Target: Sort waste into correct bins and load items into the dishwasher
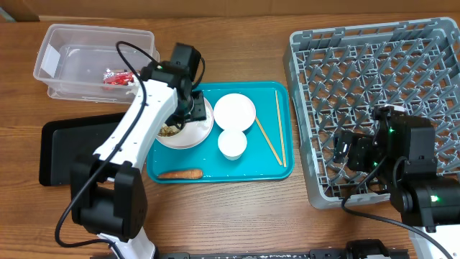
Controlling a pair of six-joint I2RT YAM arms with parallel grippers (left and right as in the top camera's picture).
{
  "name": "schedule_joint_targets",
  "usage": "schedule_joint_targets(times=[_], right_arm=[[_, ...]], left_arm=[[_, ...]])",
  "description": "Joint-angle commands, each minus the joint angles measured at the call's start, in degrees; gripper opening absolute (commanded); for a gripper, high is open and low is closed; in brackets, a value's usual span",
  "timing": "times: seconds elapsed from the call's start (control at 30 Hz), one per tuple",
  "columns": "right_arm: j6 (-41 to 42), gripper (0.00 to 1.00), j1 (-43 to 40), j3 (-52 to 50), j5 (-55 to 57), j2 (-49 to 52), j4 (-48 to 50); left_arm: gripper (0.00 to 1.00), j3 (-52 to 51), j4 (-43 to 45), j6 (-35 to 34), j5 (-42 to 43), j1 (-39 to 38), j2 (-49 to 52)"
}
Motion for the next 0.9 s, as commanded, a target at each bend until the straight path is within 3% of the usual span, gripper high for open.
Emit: schedule_joint_targets(times=[0.0, 0.4, 0.43, 0.57, 0.63, 0.87], right_arm=[[-0.2, 1.0, -0.17, 1.44, 0.31, -0.17, 0.11], [-0.2, 1.0, -0.17, 1.44, 0.31, -0.17, 0.07], [-0.2, 1.0, -0.17, 1.44, 0.31, -0.17, 0.07], [-0.2, 1.0, -0.17, 1.44, 0.31, -0.17, 0.07], [-0.2, 1.0, -0.17, 1.44, 0.31, -0.17, 0.07], [-0.2, 1.0, -0.17, 1.44, 0.33, -0.2, -0.09]], left_arm=[[0.51, -1.38, 1.46, -1.38, -5.01, -0.11, 1.68], [0.41, -2.54, 7.74, -1.4, -4.79, -0.11, 10.14], [0.33, -2.54, 8.11, -1.4, -4.81, -0.11, 11.1], [0.18, -2.54, 8.63, -1.38, -4.79, -0.11, 11.34], [0.04, -2.51, 8.72, -1.4, -4.79, -0.11, 11.34], [0.04, 5.14, 0.0, -1.38, -4.79, -0.09, 10.84]])
